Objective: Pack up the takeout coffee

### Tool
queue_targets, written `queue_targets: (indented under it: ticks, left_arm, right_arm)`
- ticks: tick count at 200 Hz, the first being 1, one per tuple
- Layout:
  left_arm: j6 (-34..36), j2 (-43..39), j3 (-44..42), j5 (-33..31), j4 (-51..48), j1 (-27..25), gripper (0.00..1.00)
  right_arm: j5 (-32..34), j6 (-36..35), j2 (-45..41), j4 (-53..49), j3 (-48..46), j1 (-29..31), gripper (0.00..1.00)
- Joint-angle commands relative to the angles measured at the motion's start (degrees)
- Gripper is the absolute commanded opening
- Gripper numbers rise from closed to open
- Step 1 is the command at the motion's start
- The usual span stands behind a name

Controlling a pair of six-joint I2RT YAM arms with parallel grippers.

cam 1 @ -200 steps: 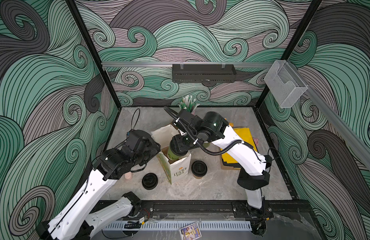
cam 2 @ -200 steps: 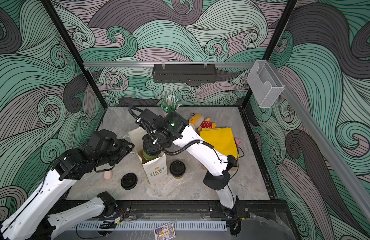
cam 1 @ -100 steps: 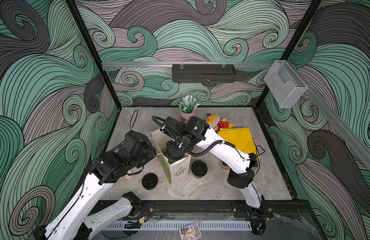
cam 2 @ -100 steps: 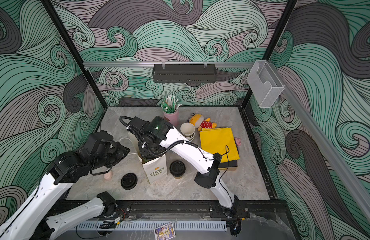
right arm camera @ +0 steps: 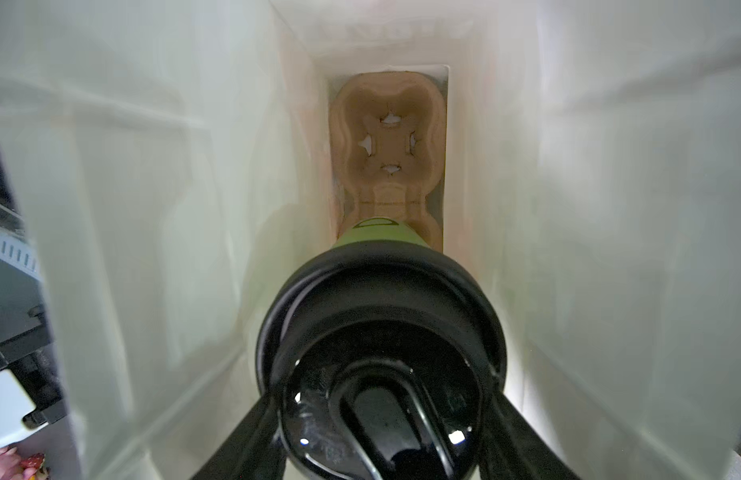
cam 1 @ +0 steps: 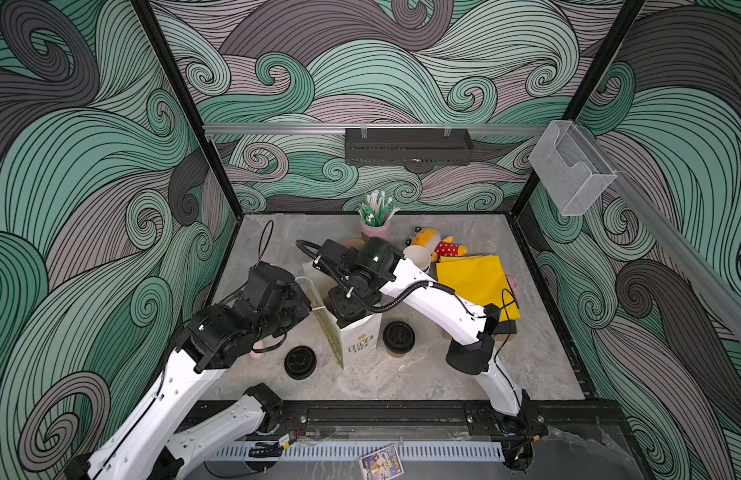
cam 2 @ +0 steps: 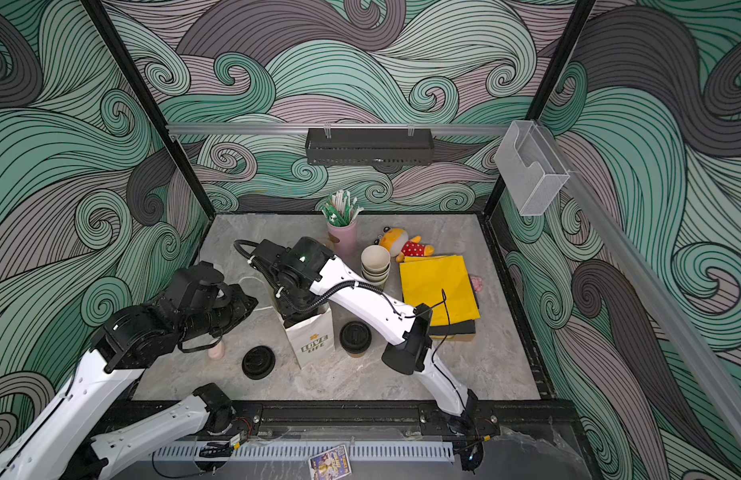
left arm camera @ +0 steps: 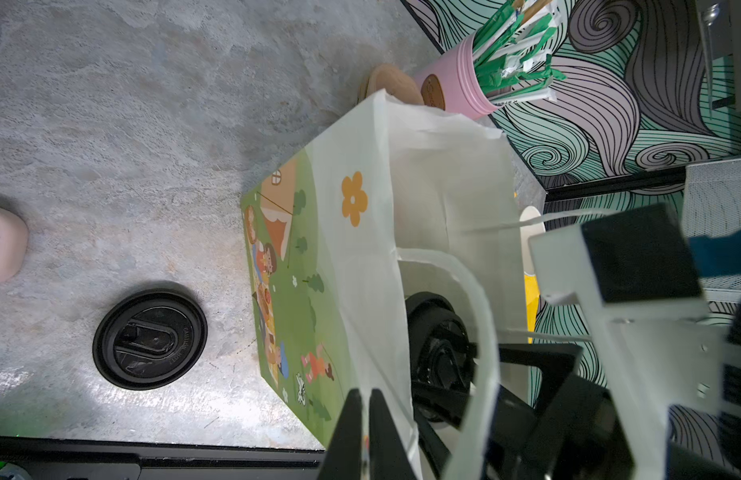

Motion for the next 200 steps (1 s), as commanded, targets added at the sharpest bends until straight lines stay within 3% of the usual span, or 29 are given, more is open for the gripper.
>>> queue_targets:
  ticks: [1, 200]
  left_arm:
    - [0.50, -0.67, -0.66, 0.45, -0.90, -0.15, 0.10]
    - [-1.34, -1.52, -2.03, 0.10, -1.15, -0.19, 0.07]
  right_arm:
    - [-0.29, 1.55, 1.17, -3.29, 1.59, -0.18, 0.56]
    - [-1.14, 1.99, 4.67, -6.67, 0.41, -0.52, 0.57]
